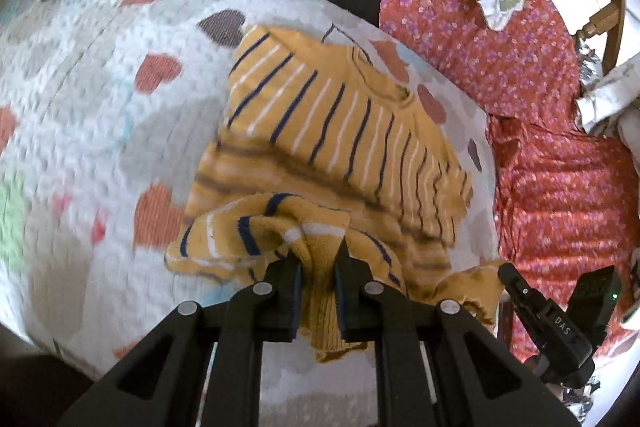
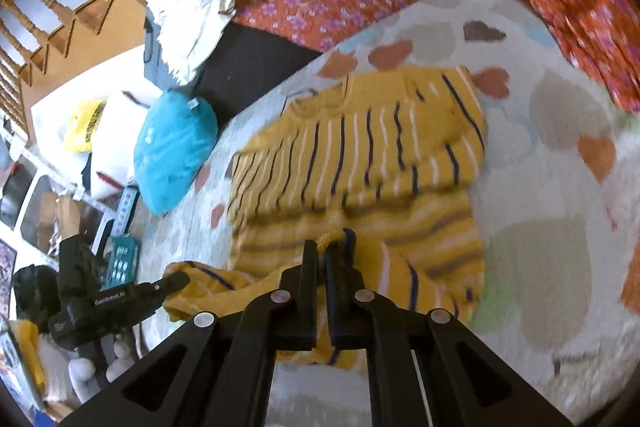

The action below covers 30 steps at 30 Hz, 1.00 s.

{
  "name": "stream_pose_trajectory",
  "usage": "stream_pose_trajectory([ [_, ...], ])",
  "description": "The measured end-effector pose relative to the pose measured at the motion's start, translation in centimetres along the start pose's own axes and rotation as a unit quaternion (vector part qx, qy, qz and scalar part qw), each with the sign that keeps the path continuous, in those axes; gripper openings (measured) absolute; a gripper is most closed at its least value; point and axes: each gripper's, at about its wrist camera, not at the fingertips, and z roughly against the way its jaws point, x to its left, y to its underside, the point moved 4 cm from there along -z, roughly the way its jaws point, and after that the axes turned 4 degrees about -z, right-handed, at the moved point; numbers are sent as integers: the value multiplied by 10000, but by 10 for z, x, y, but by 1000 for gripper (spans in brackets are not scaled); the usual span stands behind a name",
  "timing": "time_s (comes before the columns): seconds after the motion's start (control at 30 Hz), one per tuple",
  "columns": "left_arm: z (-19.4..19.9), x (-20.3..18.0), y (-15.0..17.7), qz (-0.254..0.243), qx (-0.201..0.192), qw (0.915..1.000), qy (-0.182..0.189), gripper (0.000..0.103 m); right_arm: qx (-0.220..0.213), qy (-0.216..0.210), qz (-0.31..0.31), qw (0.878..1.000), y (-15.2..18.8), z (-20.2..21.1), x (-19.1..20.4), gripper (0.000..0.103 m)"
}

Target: Fold small clothes

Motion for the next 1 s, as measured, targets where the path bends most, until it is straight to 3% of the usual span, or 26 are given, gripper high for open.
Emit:
stream_pose_trajectory([
  [0.3, -64, -3, -102, 93, 89, 9993, -365, 13, -49, 544, -44, 9985, -102, -84, -4, 4],
  [0.4, -100, 2, -130, 159, 312, 9985, -427, 15, -14, 758, -153, 9970, -130, -118, -16, 4],
  [0.47, -121, 12, -144, 333, 414, 9972, -525, 19, 122, 848, -126, 9962, -141, -142, -24, 6],
  [0.53, -132, 22, -153, 557, 522, 9964, -356, 22, 216, 1074, -53, 9940, -149, -160, -31, 6],
  [0.6, -135, 27, -160, 706, 529, 9960, -107, 37, 182, 1099, 17, 9938, -153, -164, -34, 8],
  [0.63, -132, 29, -165, 713, 448, 9964, -51, 41, 114, 1101, 84, 9938, -155, -162, -35, 17],
  [0.67, -128, 30, -170, 682, 347, 9970, -80, 45, 4, 1130, 170, 9935, -157, -159, -35, 35],
  [0.73, -120, 31, -178, 624, 186, 9977, -160, 50, -271, 1182, 349, 9920, -163, -147, -34, 56],
  [0.87, -105, 33, -174, 540, 135, 9983, -146, 51, -405, 1035, 537, 9924, -164, -129, -28, 56],
  [1.0, -88, 22, -147, -258, -40, 9975, -663, 52, -15, 999, 1454, 9843, -135, -141, 0, 56],
])
